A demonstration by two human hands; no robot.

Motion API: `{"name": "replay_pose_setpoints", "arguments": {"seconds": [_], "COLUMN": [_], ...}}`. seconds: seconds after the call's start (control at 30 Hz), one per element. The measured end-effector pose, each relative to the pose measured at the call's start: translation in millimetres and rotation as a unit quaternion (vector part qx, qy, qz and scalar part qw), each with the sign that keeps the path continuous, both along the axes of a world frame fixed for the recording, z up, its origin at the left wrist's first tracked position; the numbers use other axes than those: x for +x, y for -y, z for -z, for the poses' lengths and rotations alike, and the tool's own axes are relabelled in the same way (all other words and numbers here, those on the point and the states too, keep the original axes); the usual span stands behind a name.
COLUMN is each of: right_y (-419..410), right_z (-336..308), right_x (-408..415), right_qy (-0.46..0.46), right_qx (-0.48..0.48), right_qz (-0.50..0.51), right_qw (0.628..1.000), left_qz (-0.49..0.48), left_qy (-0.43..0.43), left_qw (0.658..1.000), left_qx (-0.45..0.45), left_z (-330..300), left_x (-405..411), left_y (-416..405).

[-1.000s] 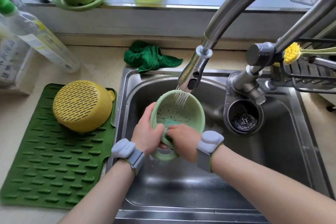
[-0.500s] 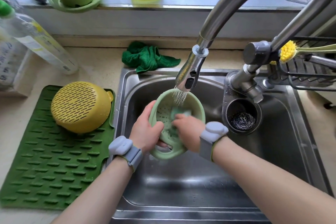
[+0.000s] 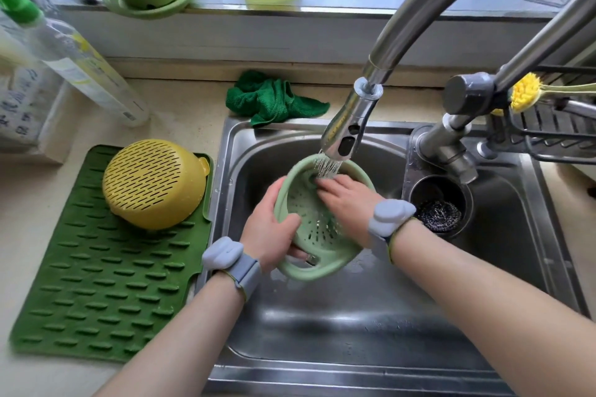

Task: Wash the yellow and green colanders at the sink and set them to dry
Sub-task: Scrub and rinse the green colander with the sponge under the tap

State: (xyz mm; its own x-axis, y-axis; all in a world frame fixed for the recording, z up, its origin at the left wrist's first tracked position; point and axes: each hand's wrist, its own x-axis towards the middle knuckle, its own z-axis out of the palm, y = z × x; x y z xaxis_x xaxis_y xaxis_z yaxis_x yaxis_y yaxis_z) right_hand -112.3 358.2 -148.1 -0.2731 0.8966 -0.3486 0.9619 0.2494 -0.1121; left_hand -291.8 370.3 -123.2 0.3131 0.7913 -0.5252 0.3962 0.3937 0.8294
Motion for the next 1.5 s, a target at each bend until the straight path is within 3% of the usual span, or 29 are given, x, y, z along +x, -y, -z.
{"name": "replay_pose_setpoints", "arguments": {"seconds": [0.07, 0.13, 0.23, 0.3, 0.37, 0.43, 0.5, 0.6, 0.7, 0.77, 0.83, 0.93, 1.0, 1.07, 1.13, 1.2, 1.23, 1.27, 1.33, 1.4, 1.47, 1.5], "right_y": [8, 22, 17, 3, 3, 12, 15, 11, 20, 16, 5, 7, 18, 19, 3, -3, -1, 3, 16, 24, 13, 9], "right_z": [5, 2, -14, -11, -5, -6, -11, -18, -18, -12, -6, -3, 0, -3, 0, 1, 3, 5, 9, 13, 14, 9], "right_x": [-2, -29, -44, -27, -21, -33, -41, -32, -42, -32, -7, -13, -39, -54, -46, -35, -37, -41, -55, -56, -34, -23], "right_qy": [-0.002, -0.074, -0.229, -0.172, -0.101, -0.132, -0.17, -0.131, -0.135, -0.075, -0.003, 0.016, -0.111, -0.271, -0.37, -0.413, -0.403, -0.396, -0.369, -0.258, -0.081, -0.004], "right_qx": [-0.062, -0.134, -0.092, -0.037, -0.07, -0.148, -0.124, -0.064, -0.077, -0.048, 0.01, -0.067, -0.133, -0.053, 0.065, 0.154, 0.177, 0.184, 0.093, 0.039, 0.108, 0.118], "right_qz": [0.09, 0.087, 0.103, 0.133, 0.135, 0.077, 0.073, 0.134, -0.024, -0.074, -0.016, 0.118, 0.196, 0.264, 0.377, 0.482, 0.485, 0.435, 0.258, 0.055, -0.054, -0.035], "right_qw": [0.994, 0.984, 0.964, 0.975, 0.983, 0.977, 0.975, 0.98, 0.988, 0.993, 1.0, 0.991, 0.965, 0.924, 0.847, 0.757, 0.755, 0.788, 0.888, 0.964, 0.989, 0.992], "left_qz": [0.006, 0.005, -0.015, -0.021, -0.028, -0.028, -0.024, -0.018, 0.003, 0.012, 0.006, -0.007, -0.013, -0.004, -0.001, 0.003, 0.009, 0.019, 0.027, 0.036, 0.049, 0.047], "left_qy": [-0.008, -0.025, -0.013, 0.018, 0.025, 0.003, -0.003, 0.013, -0.001, 0.006, 0.022, 0.022, 0.002, -0.006, 0.009, 0.02, 0.016, 0.007, -0.02, -0.043, -0.04, -0.032], "left_qw": [0.999, 0.998, 0.999, 1.0, 0.999, 0.999, 0.999, 1.0, 1.0, 1.0, 1.0, 1.0, 0.999, 1.0, 1.0, 1.0, 1.0, 1.0, 0.999, 0.998, 0.998, 0.998], "left_qx": [0.033, 0.055, 0.04, 0.01, 0.015, 0.031, 0.029, 0.014, 0.004, -0.015, -0.006, 0.021, 0.034, 0.02, -0.009, -0.021, -0.018, -0.012, -0.004, -0.004, -0.013, -0.01], "left_z": [0, 0, 2, 2, 1, 1, 1, -3, -1, 0, -2, -6, -4, -2, -2, -5, -6, -8, -8, -6, -5, -5], "left_x": [-1, -2, 1, 3, 2, 0, 0, 5, 4, 1, -2, -3, -2, 1, 3, 4, 4, 4, 2, -3, -7, -8], "left_y": [-4, -2, 5, 7, 4, 1, 1, 1, 3, 3, -1, -4, 2, 11, 16, 14, 12, 9, 3, -1, -1, -2]}}
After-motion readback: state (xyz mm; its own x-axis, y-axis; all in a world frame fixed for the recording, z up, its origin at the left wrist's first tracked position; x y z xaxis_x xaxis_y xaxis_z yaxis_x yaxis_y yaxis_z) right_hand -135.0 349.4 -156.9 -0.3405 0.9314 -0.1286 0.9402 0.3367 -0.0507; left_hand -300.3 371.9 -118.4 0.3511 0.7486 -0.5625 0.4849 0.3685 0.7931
